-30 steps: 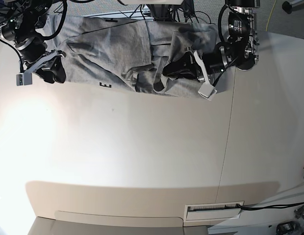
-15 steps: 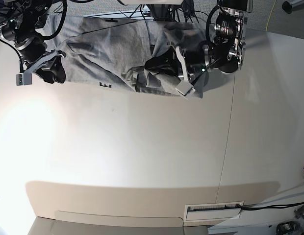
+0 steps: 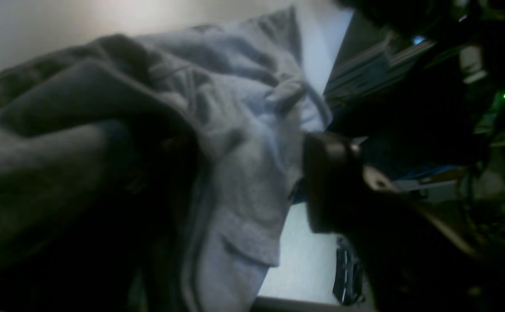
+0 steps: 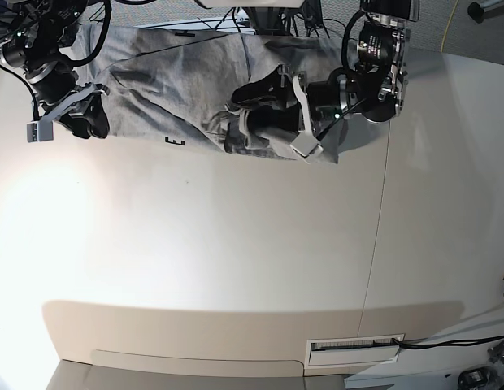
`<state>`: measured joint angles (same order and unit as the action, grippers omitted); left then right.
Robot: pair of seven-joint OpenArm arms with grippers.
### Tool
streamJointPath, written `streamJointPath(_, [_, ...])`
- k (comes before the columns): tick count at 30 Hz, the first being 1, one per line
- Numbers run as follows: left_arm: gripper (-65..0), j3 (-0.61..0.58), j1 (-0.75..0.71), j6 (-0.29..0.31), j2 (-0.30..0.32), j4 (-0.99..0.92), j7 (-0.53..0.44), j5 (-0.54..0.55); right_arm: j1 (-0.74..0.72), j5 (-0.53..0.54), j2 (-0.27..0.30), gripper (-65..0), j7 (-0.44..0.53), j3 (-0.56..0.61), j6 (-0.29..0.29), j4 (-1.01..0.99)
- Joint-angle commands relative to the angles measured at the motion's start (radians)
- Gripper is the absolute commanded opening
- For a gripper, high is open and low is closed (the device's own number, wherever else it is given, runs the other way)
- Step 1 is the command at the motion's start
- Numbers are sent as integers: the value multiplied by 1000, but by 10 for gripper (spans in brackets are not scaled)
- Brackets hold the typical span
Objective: Fold the T-shirt properly
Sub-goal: 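Move the left gripper to the middle of the strip and grasp fabric, then pull the grasped fabric with the left gripper away from the strip edge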
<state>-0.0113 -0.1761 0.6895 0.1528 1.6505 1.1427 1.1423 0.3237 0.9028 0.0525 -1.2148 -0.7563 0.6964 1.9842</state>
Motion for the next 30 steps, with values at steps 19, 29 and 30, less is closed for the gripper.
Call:
streamJointPath(19, [-650, 236, -22, 9, 66, 19, 125, -6, -3, 21, 14, -396, 26, -4, 2, 18])
streamJointPath(29, [-650, 241, -124, 9, 97, 21, 126, -6, -3, 21, 13, -396, 29, -4, 2, 18])
streamJointPath(30, [-650, 241, -124, 9, 97, 21, 134, -6, -3, 21, 13, -396, 29, -4, 2, 18])
